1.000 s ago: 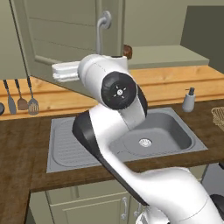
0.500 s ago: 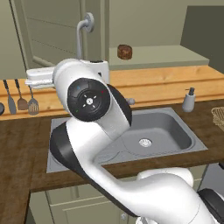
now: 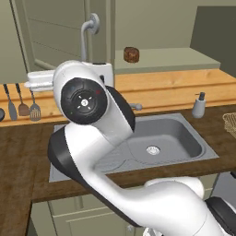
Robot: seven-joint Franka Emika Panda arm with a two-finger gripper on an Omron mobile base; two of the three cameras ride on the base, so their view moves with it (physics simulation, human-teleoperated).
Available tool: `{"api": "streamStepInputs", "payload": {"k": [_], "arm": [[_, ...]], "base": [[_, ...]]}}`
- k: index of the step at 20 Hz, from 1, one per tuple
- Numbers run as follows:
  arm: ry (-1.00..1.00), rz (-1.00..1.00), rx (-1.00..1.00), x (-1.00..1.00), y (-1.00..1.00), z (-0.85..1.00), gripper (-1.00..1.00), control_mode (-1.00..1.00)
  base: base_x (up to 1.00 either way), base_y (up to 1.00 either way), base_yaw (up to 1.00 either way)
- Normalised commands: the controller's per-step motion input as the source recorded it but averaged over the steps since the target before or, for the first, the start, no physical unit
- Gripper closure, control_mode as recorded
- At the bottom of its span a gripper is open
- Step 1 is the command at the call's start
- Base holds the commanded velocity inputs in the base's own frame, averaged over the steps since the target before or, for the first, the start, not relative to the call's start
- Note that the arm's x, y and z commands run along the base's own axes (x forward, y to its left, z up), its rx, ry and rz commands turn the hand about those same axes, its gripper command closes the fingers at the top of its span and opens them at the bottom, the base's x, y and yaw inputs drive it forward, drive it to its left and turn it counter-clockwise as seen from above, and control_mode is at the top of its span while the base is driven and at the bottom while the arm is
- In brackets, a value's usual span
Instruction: Open the cabinet, pick up the bread from the cabinet and place it in the basket. Then move the basket to the dining counter.
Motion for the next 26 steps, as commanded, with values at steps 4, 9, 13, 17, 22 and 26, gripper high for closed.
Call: {"api": "streamStepInputs", "payload": {"k": [4, 9, 13, 17, 22, 26], "arm": [[0.0, 0.0, 0.0, -0.17, -0.11, 0.0, -1.0, -1.0], [-0.13, 0.03, 0.0, -0.98, -0.33, 0.0, -1.0, -1.0], [-0.11, 0.01, 0.0, -0.89, -0.56, 0.0, -1.0, -1.0], [-0.05, -0.06, 0.0, -0.35, -0.48, 0.01, -1.0, -1.0], [-0.02, -0.1, 0.0, -0.07, -0.31, 0.04, -1.0, -1.0], [-0.01, 0.02, 0.03, -0.22, -0.78, 0.01, -1.0, -1.0]], "base": [[0.0, 0.0, 0.0], [0.0, 0.0, 0.0], [0.0, 0.0, 0.0], [0.0, 0.0, 0.0], [0.0, 0.0, 0.0], [0.0, 0.0, 0.0]]}}
